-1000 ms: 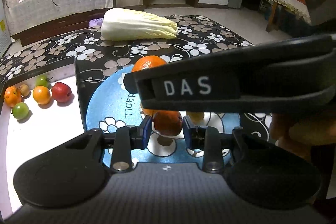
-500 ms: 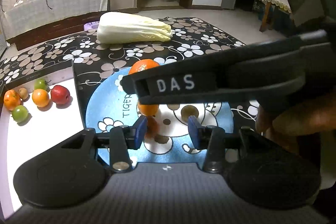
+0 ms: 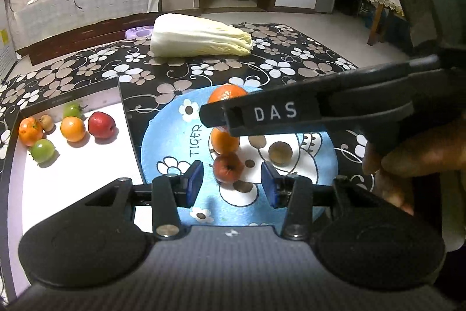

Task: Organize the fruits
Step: 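Lower the mandarin onto the plate and open the right tool while the left releases the apple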

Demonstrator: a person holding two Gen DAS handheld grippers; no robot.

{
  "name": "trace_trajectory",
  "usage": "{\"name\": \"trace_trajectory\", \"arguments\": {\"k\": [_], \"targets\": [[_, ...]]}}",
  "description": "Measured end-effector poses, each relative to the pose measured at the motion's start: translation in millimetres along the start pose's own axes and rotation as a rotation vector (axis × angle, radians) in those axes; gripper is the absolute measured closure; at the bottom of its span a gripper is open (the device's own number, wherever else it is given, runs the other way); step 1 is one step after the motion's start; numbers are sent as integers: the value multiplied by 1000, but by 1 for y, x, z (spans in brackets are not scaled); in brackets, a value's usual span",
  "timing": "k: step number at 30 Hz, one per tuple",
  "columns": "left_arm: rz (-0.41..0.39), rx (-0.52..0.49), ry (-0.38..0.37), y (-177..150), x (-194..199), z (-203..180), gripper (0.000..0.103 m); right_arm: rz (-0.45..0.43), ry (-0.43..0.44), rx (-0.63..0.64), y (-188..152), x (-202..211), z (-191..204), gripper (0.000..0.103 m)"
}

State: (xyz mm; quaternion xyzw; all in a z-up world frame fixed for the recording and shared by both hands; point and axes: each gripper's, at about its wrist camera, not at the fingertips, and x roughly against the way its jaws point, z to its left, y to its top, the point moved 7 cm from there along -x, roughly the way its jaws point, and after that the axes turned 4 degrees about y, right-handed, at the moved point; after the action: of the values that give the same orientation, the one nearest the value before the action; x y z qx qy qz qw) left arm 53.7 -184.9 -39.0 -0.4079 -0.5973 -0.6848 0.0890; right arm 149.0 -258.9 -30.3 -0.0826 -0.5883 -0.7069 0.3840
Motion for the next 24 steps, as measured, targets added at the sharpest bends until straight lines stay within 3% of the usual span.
{"name": "trace_trajectory", "arguments": {"k": [24], "targets": [[-29, 46, 38, 2, 23, 33, 50, 19, -84, -60, -5, -12, -30, 60]]}}
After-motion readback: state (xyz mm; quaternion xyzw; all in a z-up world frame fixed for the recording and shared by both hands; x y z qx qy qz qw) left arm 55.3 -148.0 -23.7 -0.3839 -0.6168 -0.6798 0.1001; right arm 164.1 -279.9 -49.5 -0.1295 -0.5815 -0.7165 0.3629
